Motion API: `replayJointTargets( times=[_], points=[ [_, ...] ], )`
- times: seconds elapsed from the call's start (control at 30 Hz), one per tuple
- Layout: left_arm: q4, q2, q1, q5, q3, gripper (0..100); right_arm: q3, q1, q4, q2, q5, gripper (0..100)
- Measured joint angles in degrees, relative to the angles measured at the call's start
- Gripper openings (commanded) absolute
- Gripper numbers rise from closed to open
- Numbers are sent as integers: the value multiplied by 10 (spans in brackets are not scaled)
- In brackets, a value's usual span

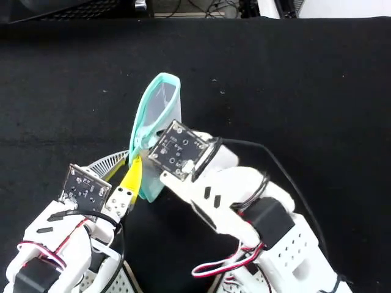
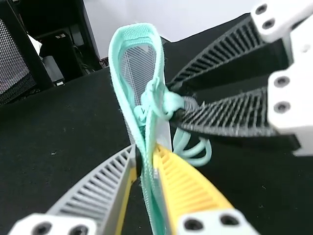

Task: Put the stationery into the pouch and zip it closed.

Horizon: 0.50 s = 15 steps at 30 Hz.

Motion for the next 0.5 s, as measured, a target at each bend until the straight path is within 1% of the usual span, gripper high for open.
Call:
replayJointTargets(
  times=[0.17,0.5],
  points=[
    [0,0,4,0,2,51,-11,18,-3,0,0,12],
    [0,0,4,0,2,51,-74,20,-2,1,0,12]
  ],
)
